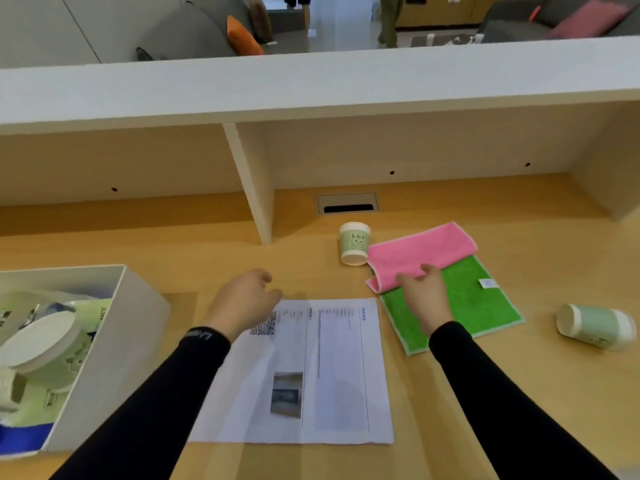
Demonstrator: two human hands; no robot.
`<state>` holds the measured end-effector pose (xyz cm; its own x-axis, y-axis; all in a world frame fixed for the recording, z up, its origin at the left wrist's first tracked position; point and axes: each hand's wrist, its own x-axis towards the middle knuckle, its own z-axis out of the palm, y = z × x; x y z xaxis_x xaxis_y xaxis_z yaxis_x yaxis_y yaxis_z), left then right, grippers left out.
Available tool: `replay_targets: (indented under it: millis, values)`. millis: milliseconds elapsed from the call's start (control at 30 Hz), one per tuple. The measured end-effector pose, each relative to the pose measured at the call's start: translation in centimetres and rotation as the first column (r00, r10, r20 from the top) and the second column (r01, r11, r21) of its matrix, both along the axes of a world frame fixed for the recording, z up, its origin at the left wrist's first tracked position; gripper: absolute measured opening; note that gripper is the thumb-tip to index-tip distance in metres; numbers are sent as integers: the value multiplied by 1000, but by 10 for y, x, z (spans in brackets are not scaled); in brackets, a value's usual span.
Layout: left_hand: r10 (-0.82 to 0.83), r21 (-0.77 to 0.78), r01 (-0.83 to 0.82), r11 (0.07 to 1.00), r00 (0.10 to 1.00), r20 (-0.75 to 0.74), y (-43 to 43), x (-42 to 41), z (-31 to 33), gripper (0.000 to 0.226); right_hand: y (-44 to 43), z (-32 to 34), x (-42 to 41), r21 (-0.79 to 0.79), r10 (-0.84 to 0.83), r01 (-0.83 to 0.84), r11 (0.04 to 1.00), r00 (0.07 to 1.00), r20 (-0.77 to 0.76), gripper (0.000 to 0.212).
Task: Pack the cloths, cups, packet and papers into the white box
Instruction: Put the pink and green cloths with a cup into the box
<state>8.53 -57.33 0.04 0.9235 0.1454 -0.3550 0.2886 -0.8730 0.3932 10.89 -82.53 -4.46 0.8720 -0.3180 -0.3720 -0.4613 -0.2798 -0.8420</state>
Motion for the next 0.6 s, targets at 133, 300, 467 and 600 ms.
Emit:
replay_targets:
  millis: [133, 300, 467, 600]
  values:
    - [69, -307, -78, 948, 997, -39, -46, 48, -11, 69, -38, -6, 21, -80, -265, 265, 961, 964, 8, 67]
    - [162, -522, -235, 820, 970, -182, -98, 102, -35, 84, -93, -15, 16, -268, -450, 388, 882, 862, -234, 73]
    - [182, -668, -257, 698, 966, -182, -134, 134, -58, 64, -115, -60, 26, -38, -475, 485, 873, 832, -288, 87]
    - [-25, -720, -69, 691, 993, -119, -157, 128, -70, 34, -71, -41, 41, 334, -418, 461, 822, 887, -195, 30]
